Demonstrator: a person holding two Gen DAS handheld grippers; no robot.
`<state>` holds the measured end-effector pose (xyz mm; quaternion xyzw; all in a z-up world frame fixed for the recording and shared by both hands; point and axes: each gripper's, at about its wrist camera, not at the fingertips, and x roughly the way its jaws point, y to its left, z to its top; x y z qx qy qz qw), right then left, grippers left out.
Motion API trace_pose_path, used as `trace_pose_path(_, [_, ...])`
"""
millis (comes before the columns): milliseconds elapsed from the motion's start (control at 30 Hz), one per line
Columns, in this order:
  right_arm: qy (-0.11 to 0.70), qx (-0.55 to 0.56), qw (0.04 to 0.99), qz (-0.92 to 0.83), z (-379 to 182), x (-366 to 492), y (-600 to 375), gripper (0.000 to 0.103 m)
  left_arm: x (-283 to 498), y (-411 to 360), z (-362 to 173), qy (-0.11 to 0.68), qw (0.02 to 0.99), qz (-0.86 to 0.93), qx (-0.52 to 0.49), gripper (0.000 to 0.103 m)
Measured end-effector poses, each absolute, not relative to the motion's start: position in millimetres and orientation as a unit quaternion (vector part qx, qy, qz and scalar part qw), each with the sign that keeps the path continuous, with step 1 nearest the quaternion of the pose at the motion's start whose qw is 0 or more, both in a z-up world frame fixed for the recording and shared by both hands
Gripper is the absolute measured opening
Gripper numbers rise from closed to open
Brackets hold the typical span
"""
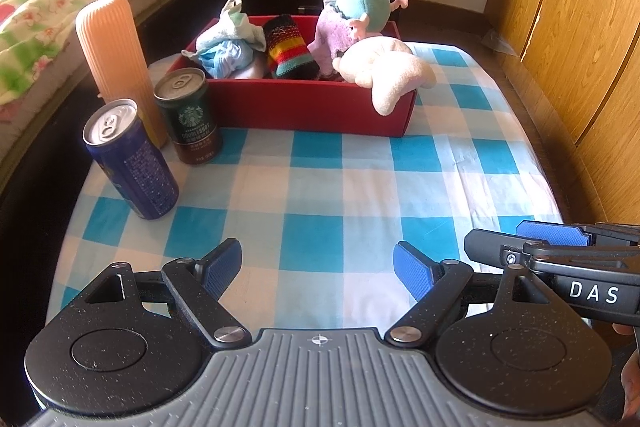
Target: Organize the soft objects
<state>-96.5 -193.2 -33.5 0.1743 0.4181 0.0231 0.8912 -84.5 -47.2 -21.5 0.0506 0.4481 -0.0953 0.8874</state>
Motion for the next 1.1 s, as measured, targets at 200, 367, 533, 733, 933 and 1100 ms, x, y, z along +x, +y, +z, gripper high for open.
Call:
trace_pose_path(200, [0.416,0.175,0.892,0.022,-33.5,-97.1,-192.3,0.036,-85.7,-47.2,-21.4,0.442,0.89,-0.097,0.052,0.081])
trace_pose_path(367, [0.414,0.177,0.893,0.024,-32.2,-97.8,-193.1,0.036,-87.0,-46.0,-20.1,0.435,0.894,-0.099,0.049,0.081])
trace_pose_path(533, [0.408,0.179,0.895,0.019,-30.9,-99.1,-194.1,0.041,-88.3,-45.7,-16.2,0.425,0.899,-0.099,0.047,0.081])
trace_pose_path(733, [0.407,0.175,0.896,0.021,-28.9,-99.8,-194.3,0.041,-86.8,-45.5,-17.8,0.441,0.89,-0.114,0.037,0.075])
trace_pose_path(933, [0.404,0.175,0.898,0.021,-28.2,-100.9,-194.7,0.041,-86.0,-45.0,-17.4,0.442,0.889,-0.114,0.035,0.078])
trace_pose_path(1100, [0.404,0.176,0.898,0.019,-29.1,-100.3,-194.9,0.041,-83.8,-43.1,-18.6,0.444,0.889,-0.11,0.03,0.081])
